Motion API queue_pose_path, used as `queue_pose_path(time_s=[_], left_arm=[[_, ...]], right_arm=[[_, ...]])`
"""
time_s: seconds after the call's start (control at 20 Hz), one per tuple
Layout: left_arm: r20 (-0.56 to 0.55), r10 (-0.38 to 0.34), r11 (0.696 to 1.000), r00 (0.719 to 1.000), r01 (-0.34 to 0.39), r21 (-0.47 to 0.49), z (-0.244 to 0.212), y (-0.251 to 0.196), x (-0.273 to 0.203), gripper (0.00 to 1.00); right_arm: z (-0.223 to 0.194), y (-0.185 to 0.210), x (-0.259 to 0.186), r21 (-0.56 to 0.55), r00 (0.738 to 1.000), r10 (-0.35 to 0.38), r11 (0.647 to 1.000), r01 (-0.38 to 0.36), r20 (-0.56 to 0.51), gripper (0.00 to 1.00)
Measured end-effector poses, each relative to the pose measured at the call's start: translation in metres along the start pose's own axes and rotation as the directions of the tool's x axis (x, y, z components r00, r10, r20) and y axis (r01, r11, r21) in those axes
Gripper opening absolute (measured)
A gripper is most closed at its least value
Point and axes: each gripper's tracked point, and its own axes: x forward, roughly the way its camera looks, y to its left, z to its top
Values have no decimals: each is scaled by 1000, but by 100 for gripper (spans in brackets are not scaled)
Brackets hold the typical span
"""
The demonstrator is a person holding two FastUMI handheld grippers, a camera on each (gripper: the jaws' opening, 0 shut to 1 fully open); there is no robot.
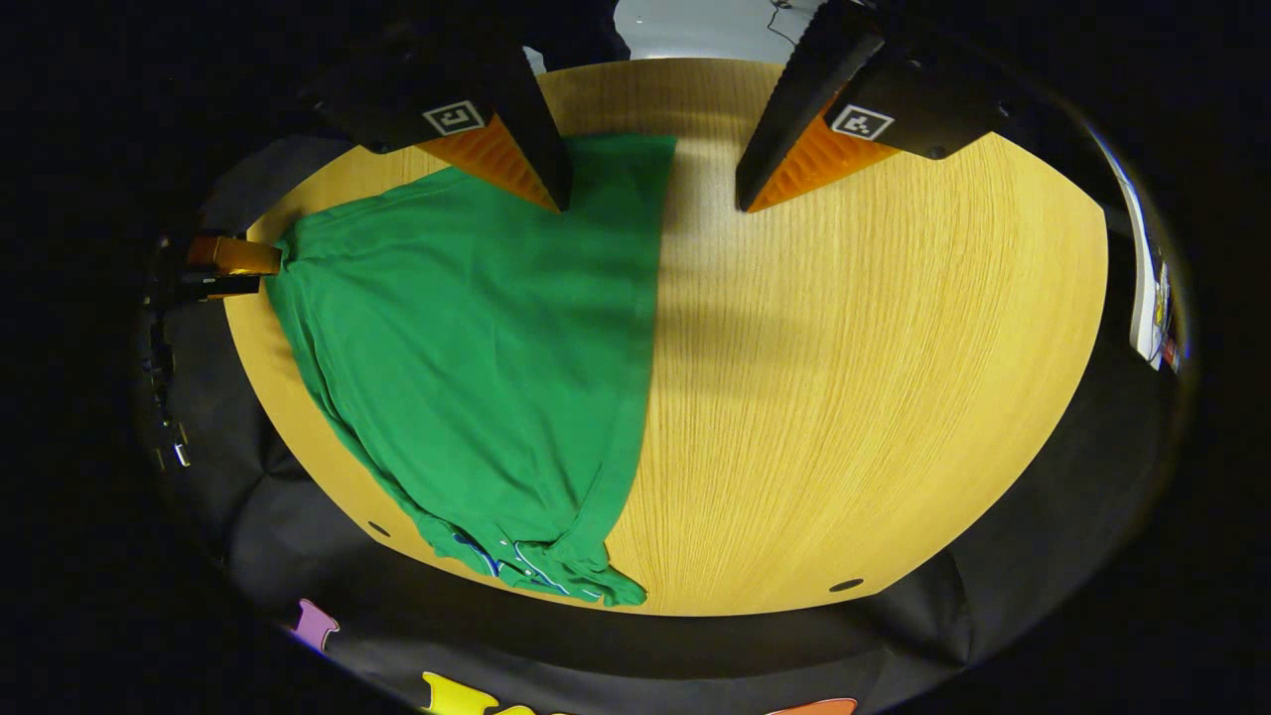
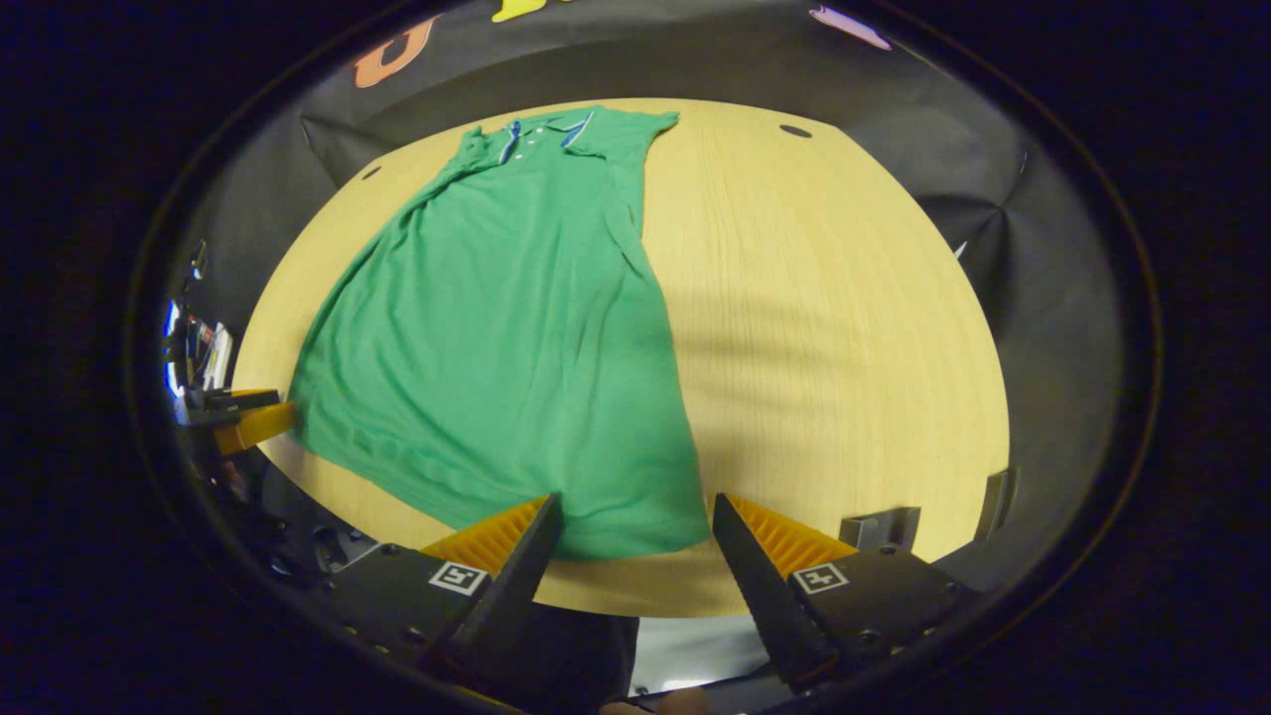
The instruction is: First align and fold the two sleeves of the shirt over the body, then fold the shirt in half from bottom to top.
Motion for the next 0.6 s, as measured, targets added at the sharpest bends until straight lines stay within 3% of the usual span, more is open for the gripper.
queue_pose_path(time_s=[0.25, 0.35, 0.5, 0.55, 0.6], left_arm=[[-30, 51, 998, 998, -50, 44, -7, 0, 1, 100], [-37, 53, 998, 998, -52, 36, -6, -4, 0, 100], [-53, 43, 998, 998, -41, 42, -6, -13, 1, 82], [-56, 38, 999, 998, -36, 31, -7, -15, -1, 72], [-54, 30, 999, 998, -29, 14, -6, -17, -1, 56]], right_arm=[[-5, -4, 5, -47, 1000, -15, 999, 14, -26, 96], [-6, 1, 6, -56, 999, -10, 998, 8, -37, 91], [-5, 8, 7, -48, 999, 3, 999, -5, -48, 55], [-3, 12, 8, -31, 999, 31, 999, -32, -43, 41], [-4, 12, 8, -5, 998, 40, 999, -40, -45, 25]])
